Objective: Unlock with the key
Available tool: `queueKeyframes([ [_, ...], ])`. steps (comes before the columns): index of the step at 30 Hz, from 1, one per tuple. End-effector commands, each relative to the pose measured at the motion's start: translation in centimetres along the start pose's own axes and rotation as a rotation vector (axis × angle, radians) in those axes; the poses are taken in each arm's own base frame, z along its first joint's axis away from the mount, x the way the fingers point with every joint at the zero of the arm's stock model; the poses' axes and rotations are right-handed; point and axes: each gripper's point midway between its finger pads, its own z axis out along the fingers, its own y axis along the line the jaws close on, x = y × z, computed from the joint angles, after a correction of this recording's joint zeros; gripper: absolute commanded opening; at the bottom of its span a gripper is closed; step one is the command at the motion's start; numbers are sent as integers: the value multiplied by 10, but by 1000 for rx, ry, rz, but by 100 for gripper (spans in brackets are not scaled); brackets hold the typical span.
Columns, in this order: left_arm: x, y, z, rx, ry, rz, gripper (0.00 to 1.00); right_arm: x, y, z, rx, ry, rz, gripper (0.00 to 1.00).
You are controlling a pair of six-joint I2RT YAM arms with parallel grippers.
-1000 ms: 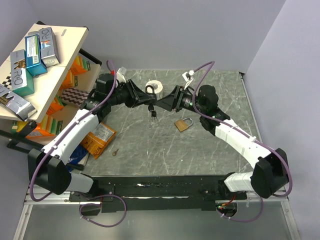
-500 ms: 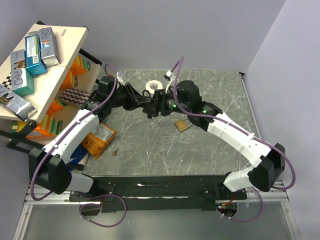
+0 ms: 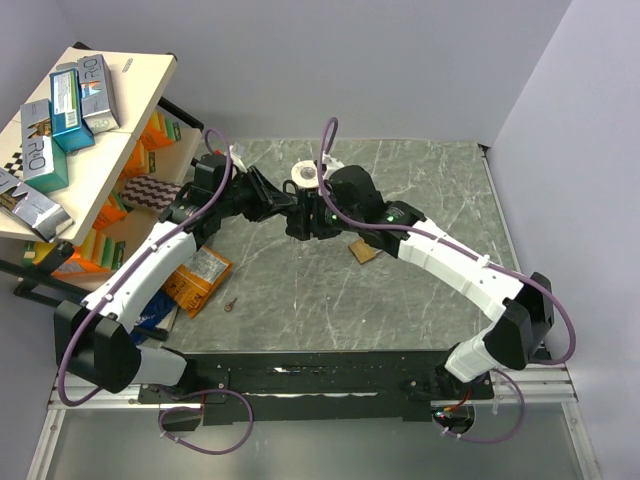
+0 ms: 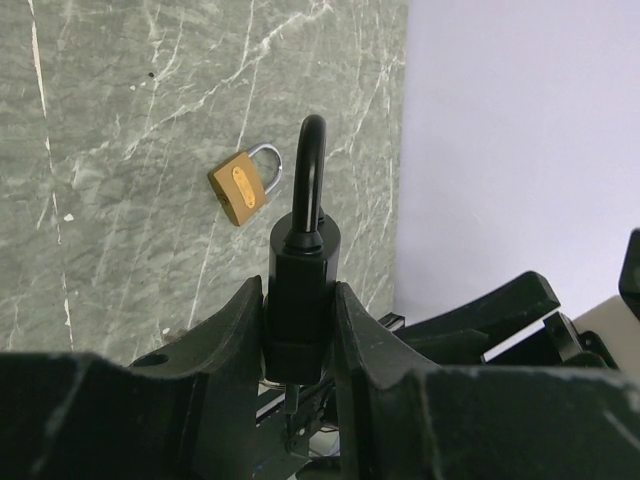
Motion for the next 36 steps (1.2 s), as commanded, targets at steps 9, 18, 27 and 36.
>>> queueKeyframes([
  [9,-15,-43,-21,151,-77,37,1,-22,14,12,-3,-41,-69,61],
  [18,-15,-44,-21,153,-78,37,1,-20,11,19,22,-17,-63,41],
  [27,-16,-43,-20,151,-82,35,1,-15,12,26,41,17,-61,49],
  [36,-15,-42,-21,153,-87,30,1,-15,12,36,50,43,-46,43],
])
